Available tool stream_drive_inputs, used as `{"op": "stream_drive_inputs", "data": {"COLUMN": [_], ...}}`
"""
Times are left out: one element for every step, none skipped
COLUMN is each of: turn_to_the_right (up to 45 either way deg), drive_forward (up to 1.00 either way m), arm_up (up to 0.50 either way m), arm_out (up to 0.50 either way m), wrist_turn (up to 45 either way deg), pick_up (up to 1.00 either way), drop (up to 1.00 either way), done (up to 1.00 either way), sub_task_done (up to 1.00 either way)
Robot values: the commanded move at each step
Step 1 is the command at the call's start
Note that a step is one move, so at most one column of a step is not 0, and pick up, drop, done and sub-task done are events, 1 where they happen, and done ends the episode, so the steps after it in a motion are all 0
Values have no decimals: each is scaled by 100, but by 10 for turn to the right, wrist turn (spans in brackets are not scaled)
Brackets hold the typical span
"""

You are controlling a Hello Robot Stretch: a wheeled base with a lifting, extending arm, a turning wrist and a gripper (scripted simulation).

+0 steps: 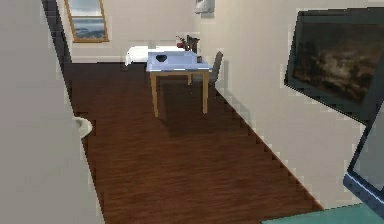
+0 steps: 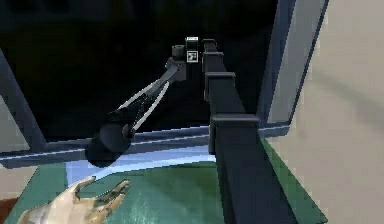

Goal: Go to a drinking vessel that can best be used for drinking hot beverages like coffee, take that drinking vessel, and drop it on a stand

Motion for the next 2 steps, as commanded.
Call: {"op": "stream_drive_inputs", "data": {"turn_to_the_right": [0,0], "drive_forward": [0,0], "arm_up": [0,0], "arm_out": [-10,-38], "wrist_turn": [0,0], "pick_up": [0,0], "drop": [0,0], "done": [0,0], "sub_task_done": [0,0]}}
